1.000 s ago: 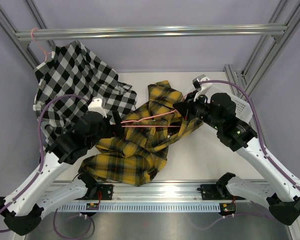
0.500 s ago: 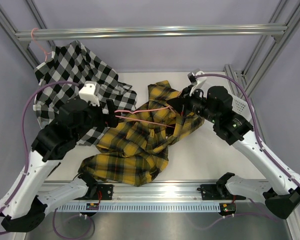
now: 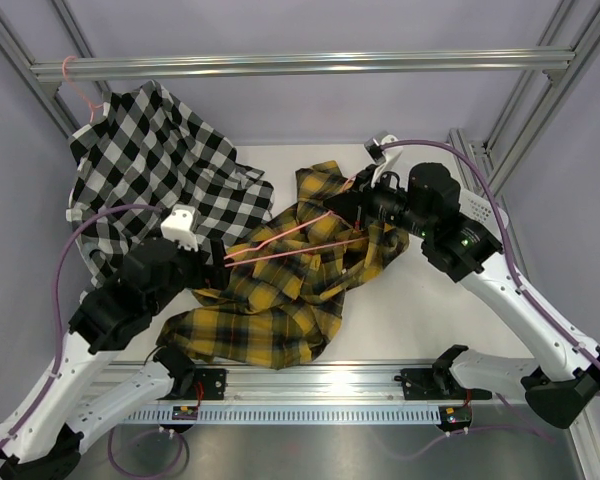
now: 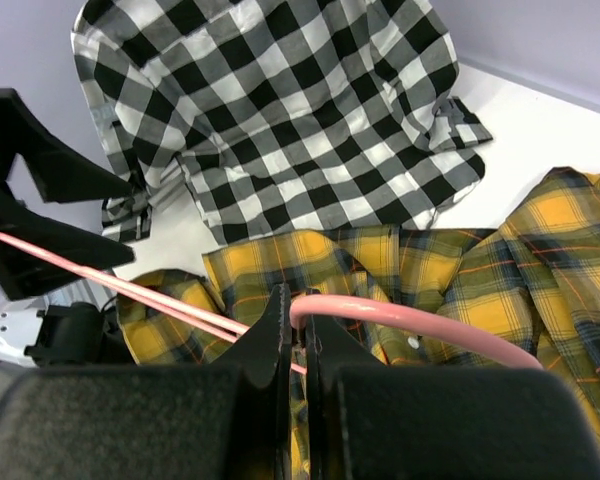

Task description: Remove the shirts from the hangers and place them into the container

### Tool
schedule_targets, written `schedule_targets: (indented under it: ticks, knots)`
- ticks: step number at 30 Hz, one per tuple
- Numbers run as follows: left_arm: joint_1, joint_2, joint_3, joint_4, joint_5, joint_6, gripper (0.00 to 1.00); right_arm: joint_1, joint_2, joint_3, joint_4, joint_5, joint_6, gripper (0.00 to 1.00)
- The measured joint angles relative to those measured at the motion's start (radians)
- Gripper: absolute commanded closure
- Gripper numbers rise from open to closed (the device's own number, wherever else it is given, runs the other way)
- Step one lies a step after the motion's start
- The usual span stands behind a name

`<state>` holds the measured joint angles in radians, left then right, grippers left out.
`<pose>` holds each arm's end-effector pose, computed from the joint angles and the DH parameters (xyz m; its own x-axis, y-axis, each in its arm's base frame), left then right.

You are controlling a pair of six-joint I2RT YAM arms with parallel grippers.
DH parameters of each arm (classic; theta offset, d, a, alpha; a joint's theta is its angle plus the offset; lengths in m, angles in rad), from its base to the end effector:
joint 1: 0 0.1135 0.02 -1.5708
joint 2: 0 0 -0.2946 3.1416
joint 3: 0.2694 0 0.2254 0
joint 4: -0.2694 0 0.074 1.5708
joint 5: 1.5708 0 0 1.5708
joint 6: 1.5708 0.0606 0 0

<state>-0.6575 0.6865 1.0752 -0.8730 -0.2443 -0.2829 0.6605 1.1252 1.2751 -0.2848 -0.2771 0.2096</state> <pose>0.0786 -0.0422 0.3763 -0.4721 0.0223 -0.8813 0.3039 0.9425 -0.1389 0.1714 0.1542 0.4533 -0.2712 0.0427 -0.9616 -0.7645 0.5974 0.2422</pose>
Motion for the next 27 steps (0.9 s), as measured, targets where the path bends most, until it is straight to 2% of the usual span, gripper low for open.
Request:
schedule_targets:
  ticks: [6,12,19,23,27]
  knots:
    - [-0.003,-0.090,-0.136,0.022,-0.069,-0.078,0.01,0.025,0.037,0.058,-0.082,-0.002,-0.052,1.00]
    - [-0.003,-0.195,-0.141,0.011,-0.175,-0.100,0.01,0.039,0.041,0.093,-0.116,0.042,-0.101,1.00]
    - [-0.003,-0.230,-0.141,-0.030,-0.272,-0.094,0.01,0.040,0.035,0.059,-0.142,0.093,-0.143,1.00]
    - [-0.003,-0.235,-0.129,-0.032,-0.259,-0.063,0.01,0.040,0.035,0.042,-0.157,0.062,-0.153,1.00]
    - [-0.004,-0.190,-0.016,-0.002,-0.136,-0.011,0.01,0.041,0.048,0.031,-0.153,0.013,-0.162,1.00]
